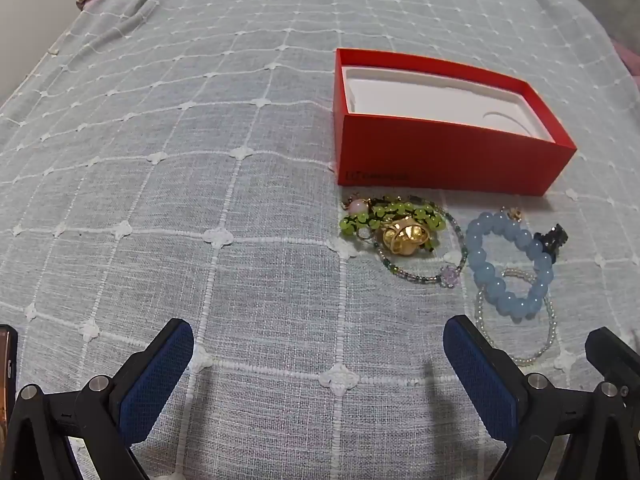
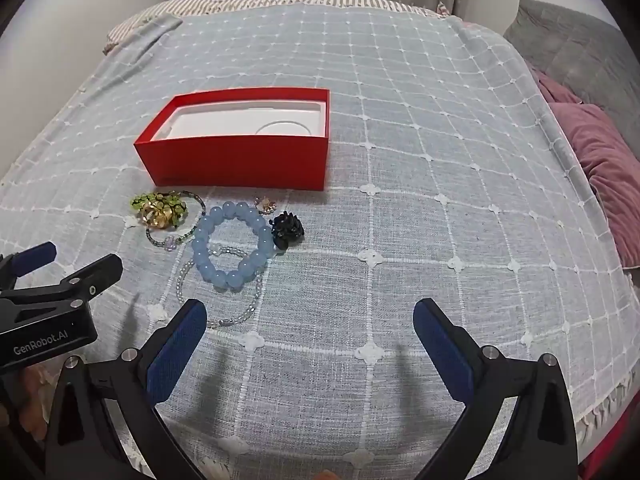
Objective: Organize jewelry
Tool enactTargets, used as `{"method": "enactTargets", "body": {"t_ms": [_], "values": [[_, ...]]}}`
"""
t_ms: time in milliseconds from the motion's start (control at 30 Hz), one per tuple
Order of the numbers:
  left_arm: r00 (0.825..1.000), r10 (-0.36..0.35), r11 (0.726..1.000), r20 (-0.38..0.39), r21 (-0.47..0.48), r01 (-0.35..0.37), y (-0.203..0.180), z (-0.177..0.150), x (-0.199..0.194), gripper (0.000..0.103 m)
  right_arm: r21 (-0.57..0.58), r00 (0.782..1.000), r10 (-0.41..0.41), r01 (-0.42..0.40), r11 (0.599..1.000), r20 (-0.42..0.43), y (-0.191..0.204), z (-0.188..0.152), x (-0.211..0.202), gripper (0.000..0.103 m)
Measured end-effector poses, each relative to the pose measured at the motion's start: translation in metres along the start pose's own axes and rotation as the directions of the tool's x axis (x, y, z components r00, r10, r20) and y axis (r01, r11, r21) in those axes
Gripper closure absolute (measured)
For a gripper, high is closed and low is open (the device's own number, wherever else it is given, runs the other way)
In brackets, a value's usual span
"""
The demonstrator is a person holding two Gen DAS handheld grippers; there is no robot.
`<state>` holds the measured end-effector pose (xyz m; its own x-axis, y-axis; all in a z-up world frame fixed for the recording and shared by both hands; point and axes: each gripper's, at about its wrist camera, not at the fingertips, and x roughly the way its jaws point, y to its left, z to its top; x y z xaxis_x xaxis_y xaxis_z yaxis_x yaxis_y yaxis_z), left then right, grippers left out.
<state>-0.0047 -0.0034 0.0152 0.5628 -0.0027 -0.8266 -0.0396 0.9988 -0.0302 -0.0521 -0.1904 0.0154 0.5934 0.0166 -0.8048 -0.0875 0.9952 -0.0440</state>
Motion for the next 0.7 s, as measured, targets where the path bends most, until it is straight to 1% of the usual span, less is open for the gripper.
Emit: {"method": "enactTargets", "body": {"t_ms": [700], "values": [[1.000, 0.004, 1.000, 0.006, 0.007, -0.004, -0.0034, 0.0002, -0.0021, 0.001, 0.001, 1.000, -0.001, 0.002, 1.000, -0.013, -0.0017, -0.0012, -0.0003, 0.000]]}}
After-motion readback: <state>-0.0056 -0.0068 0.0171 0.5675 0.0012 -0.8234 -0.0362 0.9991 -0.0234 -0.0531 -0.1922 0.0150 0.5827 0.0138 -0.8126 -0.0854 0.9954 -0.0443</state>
